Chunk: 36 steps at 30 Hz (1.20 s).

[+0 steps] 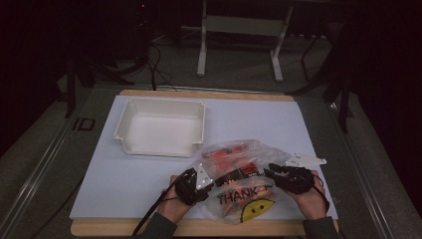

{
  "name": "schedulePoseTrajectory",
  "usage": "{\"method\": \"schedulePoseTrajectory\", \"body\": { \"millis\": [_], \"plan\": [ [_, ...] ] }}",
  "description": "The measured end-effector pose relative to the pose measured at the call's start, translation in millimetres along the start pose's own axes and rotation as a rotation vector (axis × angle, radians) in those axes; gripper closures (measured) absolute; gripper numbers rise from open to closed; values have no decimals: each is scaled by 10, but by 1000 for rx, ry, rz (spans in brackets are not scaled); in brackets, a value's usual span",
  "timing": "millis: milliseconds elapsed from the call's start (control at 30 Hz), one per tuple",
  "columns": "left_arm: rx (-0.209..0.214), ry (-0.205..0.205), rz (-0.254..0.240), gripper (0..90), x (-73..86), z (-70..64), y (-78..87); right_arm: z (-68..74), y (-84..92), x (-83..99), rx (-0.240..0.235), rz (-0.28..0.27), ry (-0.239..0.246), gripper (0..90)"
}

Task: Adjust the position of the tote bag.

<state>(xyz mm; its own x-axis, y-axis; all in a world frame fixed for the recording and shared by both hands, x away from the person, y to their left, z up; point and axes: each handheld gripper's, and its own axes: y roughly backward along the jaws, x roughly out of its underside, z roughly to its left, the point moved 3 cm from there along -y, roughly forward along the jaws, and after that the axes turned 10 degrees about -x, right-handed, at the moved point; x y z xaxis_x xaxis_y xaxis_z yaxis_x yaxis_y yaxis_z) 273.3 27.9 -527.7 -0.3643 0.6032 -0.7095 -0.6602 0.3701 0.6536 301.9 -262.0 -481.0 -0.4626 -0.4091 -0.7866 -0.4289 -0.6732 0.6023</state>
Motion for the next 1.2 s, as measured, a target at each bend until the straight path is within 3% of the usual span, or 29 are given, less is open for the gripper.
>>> {"method": "schedulePoseTrajectory", "body": {
  "millis": [300,767,1200],
  "plan": [
    [-1,7,-3,641,-5,6,1,-58,-71,116,-12,56,-17,660],
    [-6,15,-11,638,-21,13,8,7,-44,326,-111,140,10,556],
    [3,41,-39,631,-79,52,84,191,51,422,-164,141,64,521]
  ]
}}
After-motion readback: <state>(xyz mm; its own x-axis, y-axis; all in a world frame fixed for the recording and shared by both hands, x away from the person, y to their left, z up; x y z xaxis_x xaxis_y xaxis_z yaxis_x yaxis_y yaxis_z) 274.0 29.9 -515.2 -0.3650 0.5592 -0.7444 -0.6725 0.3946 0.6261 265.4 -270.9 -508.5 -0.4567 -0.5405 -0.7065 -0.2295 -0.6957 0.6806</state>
